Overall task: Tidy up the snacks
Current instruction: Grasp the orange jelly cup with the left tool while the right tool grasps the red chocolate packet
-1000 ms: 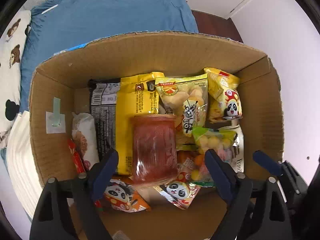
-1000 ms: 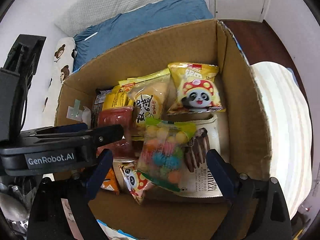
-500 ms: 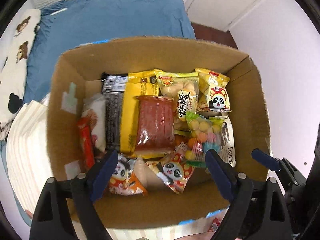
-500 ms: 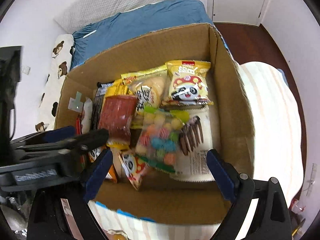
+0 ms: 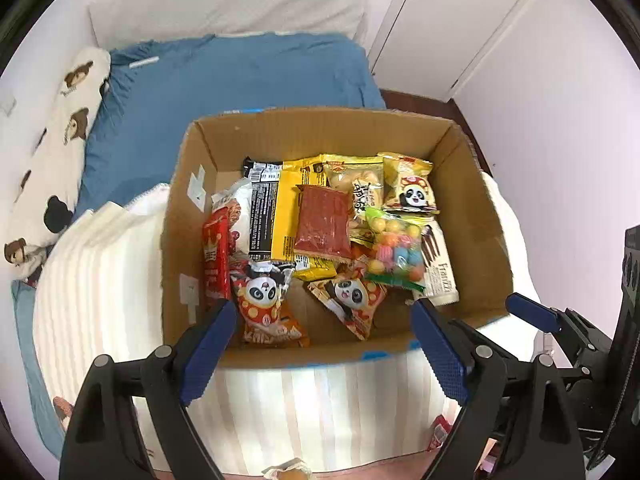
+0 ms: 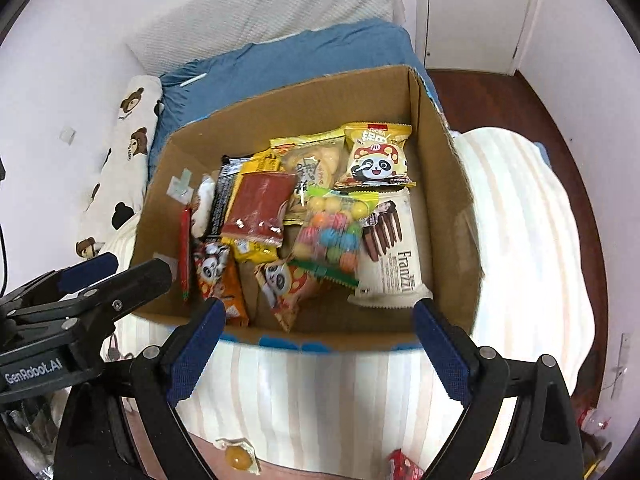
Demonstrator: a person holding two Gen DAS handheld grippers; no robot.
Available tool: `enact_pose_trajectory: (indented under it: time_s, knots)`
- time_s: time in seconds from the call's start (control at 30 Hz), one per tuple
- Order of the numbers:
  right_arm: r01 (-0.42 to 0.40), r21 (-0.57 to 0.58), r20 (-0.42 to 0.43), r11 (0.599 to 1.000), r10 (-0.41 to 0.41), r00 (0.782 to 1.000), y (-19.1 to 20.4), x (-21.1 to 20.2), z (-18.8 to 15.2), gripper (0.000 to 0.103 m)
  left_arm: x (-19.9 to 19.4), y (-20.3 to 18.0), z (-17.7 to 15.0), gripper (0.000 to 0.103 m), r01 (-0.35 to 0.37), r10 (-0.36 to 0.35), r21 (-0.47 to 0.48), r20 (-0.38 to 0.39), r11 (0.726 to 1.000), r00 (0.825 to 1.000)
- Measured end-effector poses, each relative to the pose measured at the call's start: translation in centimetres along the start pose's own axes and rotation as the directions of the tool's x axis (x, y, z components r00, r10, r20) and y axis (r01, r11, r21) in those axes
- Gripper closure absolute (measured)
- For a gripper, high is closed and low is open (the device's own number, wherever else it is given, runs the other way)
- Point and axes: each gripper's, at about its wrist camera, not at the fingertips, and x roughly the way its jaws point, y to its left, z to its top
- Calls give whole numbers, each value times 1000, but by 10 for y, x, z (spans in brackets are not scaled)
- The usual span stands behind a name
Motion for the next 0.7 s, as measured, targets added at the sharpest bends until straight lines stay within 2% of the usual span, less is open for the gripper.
enact_pose_trajectory:
  time_s: [0.33,0.5,0.7]
  knots:
    - [-24,-39,98,999,28,995,15,-59,-50,6,-66,-12,-51,13,-5,3,13,132,1000,991]
    - [-40,-50,126,998,47,991,16,-82,-82,6,-85,-16,-80,13,-6,3,19,161,1000,987]
    - [-73,-41,119,996,77,990,9,-92,-114,6,-94,-19,-111,13,-14,12,10,176,1000,984]
